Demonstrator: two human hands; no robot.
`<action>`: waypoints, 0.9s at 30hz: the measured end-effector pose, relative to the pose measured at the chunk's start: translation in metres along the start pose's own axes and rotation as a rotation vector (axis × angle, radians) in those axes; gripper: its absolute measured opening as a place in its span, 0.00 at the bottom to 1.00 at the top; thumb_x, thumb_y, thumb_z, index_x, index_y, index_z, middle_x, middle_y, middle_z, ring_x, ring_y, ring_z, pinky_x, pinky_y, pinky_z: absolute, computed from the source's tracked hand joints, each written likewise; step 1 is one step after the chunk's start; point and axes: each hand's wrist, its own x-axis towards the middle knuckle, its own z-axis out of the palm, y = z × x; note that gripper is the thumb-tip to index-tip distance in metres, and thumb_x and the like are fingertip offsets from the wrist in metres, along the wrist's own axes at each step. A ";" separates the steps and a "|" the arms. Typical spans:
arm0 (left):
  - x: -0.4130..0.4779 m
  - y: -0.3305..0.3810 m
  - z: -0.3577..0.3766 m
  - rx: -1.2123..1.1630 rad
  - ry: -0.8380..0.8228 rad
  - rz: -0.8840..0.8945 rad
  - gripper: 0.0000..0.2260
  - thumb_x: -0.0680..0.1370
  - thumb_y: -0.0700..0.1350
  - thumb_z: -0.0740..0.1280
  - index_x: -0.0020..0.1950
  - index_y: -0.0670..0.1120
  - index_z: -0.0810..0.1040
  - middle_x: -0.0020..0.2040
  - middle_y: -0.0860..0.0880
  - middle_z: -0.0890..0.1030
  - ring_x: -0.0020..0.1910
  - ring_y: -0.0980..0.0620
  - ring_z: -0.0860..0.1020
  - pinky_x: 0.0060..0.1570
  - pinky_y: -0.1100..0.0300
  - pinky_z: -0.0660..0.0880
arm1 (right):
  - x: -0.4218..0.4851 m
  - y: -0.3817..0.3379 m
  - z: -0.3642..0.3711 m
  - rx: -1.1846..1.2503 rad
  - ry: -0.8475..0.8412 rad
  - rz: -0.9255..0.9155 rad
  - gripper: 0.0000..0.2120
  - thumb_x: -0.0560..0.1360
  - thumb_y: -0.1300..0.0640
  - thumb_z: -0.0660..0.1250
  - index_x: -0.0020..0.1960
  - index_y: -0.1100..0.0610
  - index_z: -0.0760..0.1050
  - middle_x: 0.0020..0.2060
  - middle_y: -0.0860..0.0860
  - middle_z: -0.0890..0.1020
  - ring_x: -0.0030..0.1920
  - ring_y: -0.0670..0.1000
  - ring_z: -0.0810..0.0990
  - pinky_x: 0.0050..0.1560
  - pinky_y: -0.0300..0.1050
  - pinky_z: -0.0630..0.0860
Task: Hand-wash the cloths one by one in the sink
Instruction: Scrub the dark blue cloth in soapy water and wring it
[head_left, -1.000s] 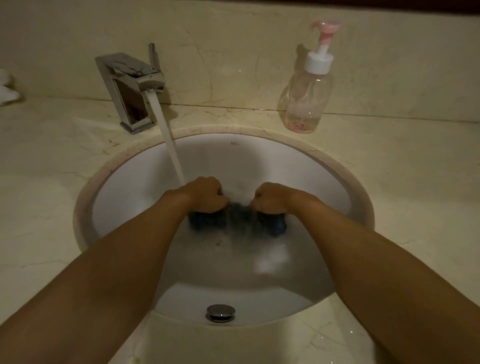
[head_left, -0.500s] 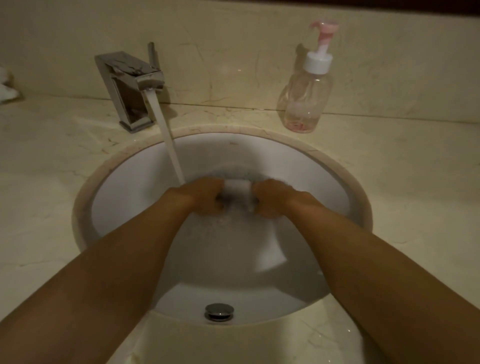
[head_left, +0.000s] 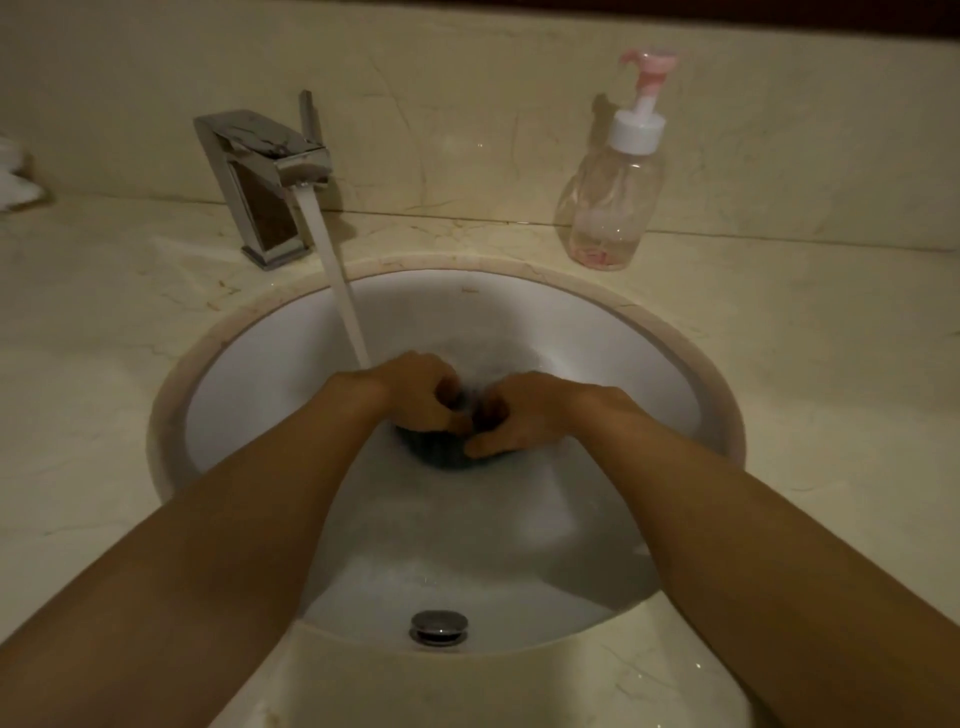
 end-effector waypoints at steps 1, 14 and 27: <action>0.001 0.001 0.004 0.003 -0.065 -0.011 0.20 0.75 0.60 0.73 0.59 0.48 0.78 0.52 0.50 0.79 0.52 0.46 0.78 0.57 0.51 0.75 | 0.001 0.001 0.002 -0.029 0.010 0.025 0.22 0.72 0.30 0.70 0.55 0.45 0.79 0.49 0.46 0.81 0.50 0.52 0.80 0.52 0.47 0.74; -0.001 -0.016 -0.002 -0.008 0.288 -0.153 0.10 0.79 0.50 0.68 0.53 0.44 0.78 0.53 0.46 0.79 0.51 0.44 0.78 0.56 0.50 0.76 | -0.002 0.020 -0.010 0.017 0.255 0.257 0.18 0.82 0.50 0.63 0.66 0.60 0.73 0.62 0.60 0.77 0.58 0.62 0.78 0.58 0.52 0.75; 0.006 -0.010 0.005 0.103 -0.097 0.001 0.19 0.75 0.55 0.73 0.60 0.46 0.78 0.58 0.46 0.79 0.57 0.44 0.78 0.59 0.47 0.75 | 0.000 0.022 -0.003 -0.144 0.068 0.122 0.11 0.77 0.54 0.70 0.57 0.56 0.77 0.53 0.54 0.80 0.49 0.56 0.80 0.48 0.49 0.75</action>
